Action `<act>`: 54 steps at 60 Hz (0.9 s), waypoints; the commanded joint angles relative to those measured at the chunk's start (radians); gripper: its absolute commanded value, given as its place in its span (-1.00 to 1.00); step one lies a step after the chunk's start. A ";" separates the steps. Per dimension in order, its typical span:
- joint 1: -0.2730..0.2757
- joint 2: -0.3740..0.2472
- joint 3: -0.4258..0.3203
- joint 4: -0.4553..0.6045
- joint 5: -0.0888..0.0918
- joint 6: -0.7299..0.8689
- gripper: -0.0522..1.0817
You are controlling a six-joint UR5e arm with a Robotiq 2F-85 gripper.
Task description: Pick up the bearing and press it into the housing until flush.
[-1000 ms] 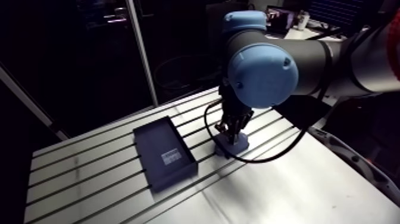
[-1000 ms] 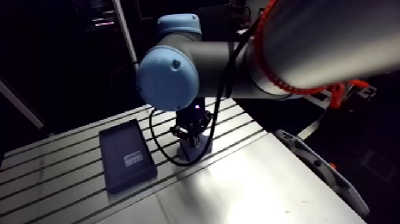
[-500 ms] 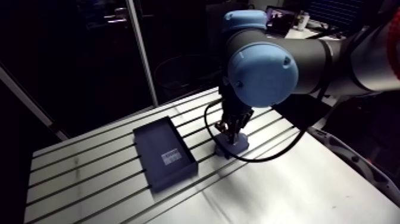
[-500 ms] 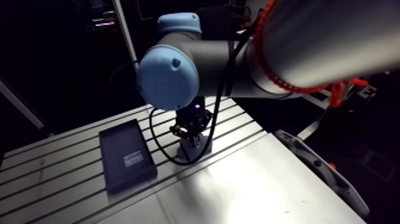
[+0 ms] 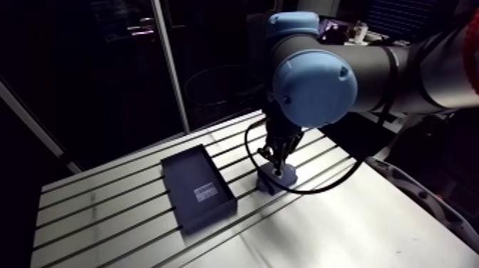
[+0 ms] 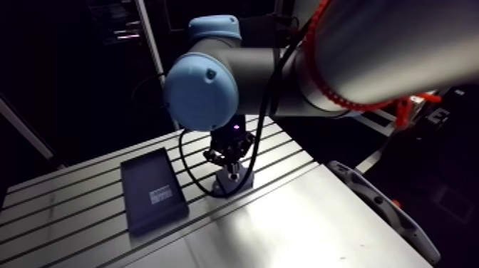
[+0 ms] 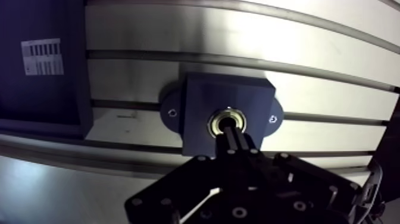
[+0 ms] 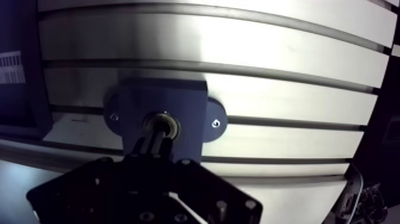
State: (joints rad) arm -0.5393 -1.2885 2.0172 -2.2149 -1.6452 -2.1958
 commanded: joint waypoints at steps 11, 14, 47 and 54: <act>0.001 -0.047 -0.015 0.035 -0.001 0.003 -0.90; 0.001 -0.052 -0.020 0.050 -0.001 0.003 -0.90; 0.058 -0.146 -0.229 0.449 -0.001 0.173 -0.90; 0.085 -0.152 -0.269 0.488 -0.001 0.199 -0.90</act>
State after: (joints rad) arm -0.5009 -1.4206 1.8277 -1.8306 -1.6467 -2.0612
